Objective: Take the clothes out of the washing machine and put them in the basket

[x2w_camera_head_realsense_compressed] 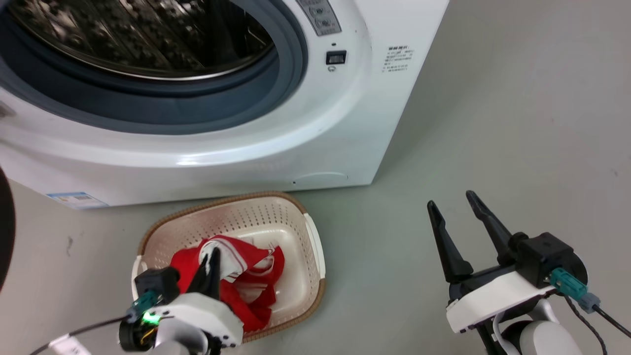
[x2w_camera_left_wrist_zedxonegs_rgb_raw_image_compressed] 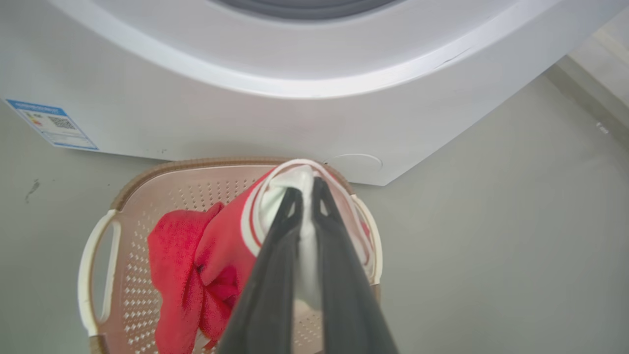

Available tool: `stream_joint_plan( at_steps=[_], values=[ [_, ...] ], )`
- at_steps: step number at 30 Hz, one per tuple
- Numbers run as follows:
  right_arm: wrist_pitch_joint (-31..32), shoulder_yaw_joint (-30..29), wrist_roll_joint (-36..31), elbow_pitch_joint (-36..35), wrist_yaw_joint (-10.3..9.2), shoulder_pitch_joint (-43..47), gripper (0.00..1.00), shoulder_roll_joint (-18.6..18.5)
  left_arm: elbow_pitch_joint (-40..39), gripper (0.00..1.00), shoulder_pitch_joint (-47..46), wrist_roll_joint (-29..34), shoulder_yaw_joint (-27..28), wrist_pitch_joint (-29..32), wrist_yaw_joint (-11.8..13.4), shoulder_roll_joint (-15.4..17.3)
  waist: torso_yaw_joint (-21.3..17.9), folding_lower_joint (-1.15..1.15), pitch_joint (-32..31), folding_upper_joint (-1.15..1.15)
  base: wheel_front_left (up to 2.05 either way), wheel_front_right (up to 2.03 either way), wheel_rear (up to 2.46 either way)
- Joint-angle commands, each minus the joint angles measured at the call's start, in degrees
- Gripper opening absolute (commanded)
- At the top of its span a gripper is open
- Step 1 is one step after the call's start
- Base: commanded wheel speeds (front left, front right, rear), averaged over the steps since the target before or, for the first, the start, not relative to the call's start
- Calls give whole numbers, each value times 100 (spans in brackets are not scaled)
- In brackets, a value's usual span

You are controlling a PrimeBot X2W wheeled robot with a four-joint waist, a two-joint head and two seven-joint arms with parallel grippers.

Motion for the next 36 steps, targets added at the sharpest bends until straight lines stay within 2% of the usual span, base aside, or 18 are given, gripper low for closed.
stream_joint_plan(
  at_steps=[1, 8, 14, 20, 25, 27, 28, 29, 36],
  values=[
    [-19, -2, -41, -40, -3, -114, 100, -3, 501, 0, -387, 34, -64, -118, -139, -52, -99, 0, 308, -1, 0, 0, 0],
    [-42, 143, -75, -166, -2, -360, 100, 0, 2435, 0, -1550, 186, -126, -416, -452, -129, -304, 0, 1015, -1, 0, 0, 0],
    [-127, 182, -54, -193, -2, -558, 100, 0, 3737, 0, -2193, 268, -60, -483, -554, -73, -567, 0, 1542, -1, 0, 0, 0],
    [-230, 182, 20, -147, -2, -604, 100, 0, 4360, 0, -2369, 275, 61, -492, -452, -34, -710, 0, 1780, -1, 0, 0, 0],
    [-305, 147, 62, -102, -2, -660, 100, 0, 4835, 0, -2579, 290, 34, -488, -485, -77, -720, 0, 1919, -1, 0, 0, 0],
    [-322, 115, 53, -33, -2, -680, 100, 0, 4971, 42, -2613, 274, 41, -487, -454, -121, -679, 0, 1881, -1, 0, 0, 0],
    [-338, 115, 53, 4, -2, -693, 100, -1, 5018, 84, -2616, 280, 32, -483, -452, -140, -656, 0, 1830, -1, 0, 0, 0],
    [-356, 112, 60, 62, -2, -698, 100, 0, 5056, 100, -2599, 293, 14, -482, -446, -168, -623, 0, 1732, -1, 0, 0, 0],
    [-362, 117, 22, 393, -2, -580, 100, -3, 4831, 100, -2179, 421, -13, -483, -384, -275, -417, 0, 820, -1, 0, 0, 0]
  ],
)
